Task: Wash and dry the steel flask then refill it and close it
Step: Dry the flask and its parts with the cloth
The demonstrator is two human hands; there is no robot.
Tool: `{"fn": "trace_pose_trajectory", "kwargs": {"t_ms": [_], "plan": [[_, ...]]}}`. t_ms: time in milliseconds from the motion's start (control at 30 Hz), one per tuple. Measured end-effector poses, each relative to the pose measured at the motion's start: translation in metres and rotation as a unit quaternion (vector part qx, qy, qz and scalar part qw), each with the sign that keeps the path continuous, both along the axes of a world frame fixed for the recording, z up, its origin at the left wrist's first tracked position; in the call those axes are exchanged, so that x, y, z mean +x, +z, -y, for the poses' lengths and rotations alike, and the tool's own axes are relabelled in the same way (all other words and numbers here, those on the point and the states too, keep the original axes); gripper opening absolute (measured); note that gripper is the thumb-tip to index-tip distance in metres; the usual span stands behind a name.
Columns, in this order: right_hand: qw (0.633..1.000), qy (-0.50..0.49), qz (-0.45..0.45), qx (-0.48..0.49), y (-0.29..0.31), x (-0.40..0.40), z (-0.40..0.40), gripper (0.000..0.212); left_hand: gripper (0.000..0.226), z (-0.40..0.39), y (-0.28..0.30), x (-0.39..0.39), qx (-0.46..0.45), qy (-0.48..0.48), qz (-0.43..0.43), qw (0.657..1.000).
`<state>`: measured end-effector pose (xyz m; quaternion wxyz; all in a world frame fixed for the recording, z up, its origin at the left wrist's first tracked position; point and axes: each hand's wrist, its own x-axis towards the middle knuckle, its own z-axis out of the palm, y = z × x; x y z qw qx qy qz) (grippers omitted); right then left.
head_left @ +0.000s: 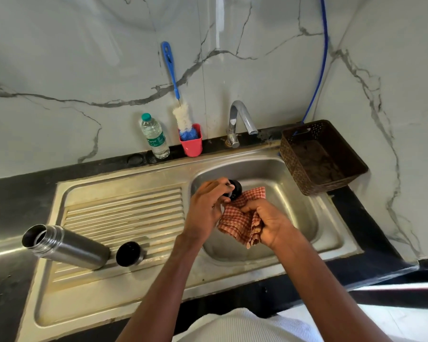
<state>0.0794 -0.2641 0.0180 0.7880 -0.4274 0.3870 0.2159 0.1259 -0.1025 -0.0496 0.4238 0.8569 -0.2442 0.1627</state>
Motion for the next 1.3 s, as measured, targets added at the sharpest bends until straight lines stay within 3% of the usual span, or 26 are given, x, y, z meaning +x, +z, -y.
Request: {"fn": "trace_pose_trajectory", "kwargs": {"t_ms": [100,200,267,300,367,400,467,500,567,600,667,733,767,867,967,1133,1200,1300], "plan": [[0.995,-0.014,0.016,-0.093,-0.005,-0.009,0.005,0.025,0.041,-0.002,-0.003,-0.002,-0.006,0.038,-0.017,0.999],[0.965,-0.051,0.088,-0.241,-0.003,-0.014,0.008,0.010,0.033,0.003,-0.004,-0.008,-0.087,0.067,-0.140,0.984],[0.887,-0.008,0.199,-0.416,-0.003,-0.017,0.006,0.016,0.022,0.012,0.000,-0.010,-0.231,0.059,-0.272,0.932],[0.835,0.039,0.255,-0.487,-0.004,-0.019,0.003,0.028,0.018,0.017,0.004,-0.012,-0.318,0.053,-0.342,0.883],[0.750,0.141,0.317,-0.563,-0.014,-0.020,-0.003,0.059,0.014,0.023,0.014,-0.017,-0.446,0.043,-0.435,0.781],[0.734,0.167,0.320,-0.576,-0.017,-0.019,-0.004,0.071,0.014,0.025,0.019,-0.020,-0.477,0.043,-0.454,0.751],[0.708,0.183,0.317,-0.604,-0.023,-0.018,-0.002,0.080,0.014,0.026,0.025,-0.023,-0.511,0.051,-0.479,0.712],[0.678,0.191,0.327,-0.630,-0.024,-0.019,-0.002,0.083,0.015,0.026,0.029,-0.023,-0.519,0.064,-0.490,0.697],[0.613,0.208,0.357,-0.673,-0.028,-0.023,-0.004,0.091,0.017,0.022,0.034,-0.018,-0.505,0.094,-0.508,0.691],[0.607,0.205,0.362,-0.677,-0.029,-0.024,-0.004,0.094,0.017,0.020,0.036,-0.016,-0.488,0.103,-0.510,0.701],[0.626,0.191,0.356,-0.667,-0.030,-0.021,-0.004,0.089,0.015,0.018,0.042,-0.013,-0.475,0.099,-0.509,0.711],[0.692,0.160,0.330,-0.622,-0.029,-0.013,-0.005,0.079,0.015,0.018,0.047,-0.013,-0.495,0.091,-0.518,0.691],[0.707,0.151,0.323,-0.610,-0.028,-0.011,-0.008,0.076,0.016,0.020,0.049,-0.012,-0.508,0.093,-0.522,0.679],[0.662,0.157,0.354,-0.642,-0.025,-0.016,-0.020,0.083,0.017,0.022,0.048,-0.004,-0.520,0.130,-0.509,0.674],[0.606,0.172,0.377,-0.679,-0.028,-0.017,-0.020,0.092,0.014,0.022,0.052,0.000,-0.443,0.160,-0.474,0.744],[0.590,0.164,0.371,-0.698,-0.025,-0.018,-0.017,0.083,0.016,0.021,0.060,-0.003,-0.198,0.114,-0.372,0.900],[0.624,0.191,0.360,-0.667,-0.019,-0.015,-0.013,0.075,0.022,0.020,0.055,-0.006,-0.145,0.097,-0.346,0.922],[0.780,0.200,0.261,-0.533,0.005,-0.009,-0.006,0.050,0.018,0.013,0.049,-0.011,-0.240,0.073,-0.385,0.888]]}}
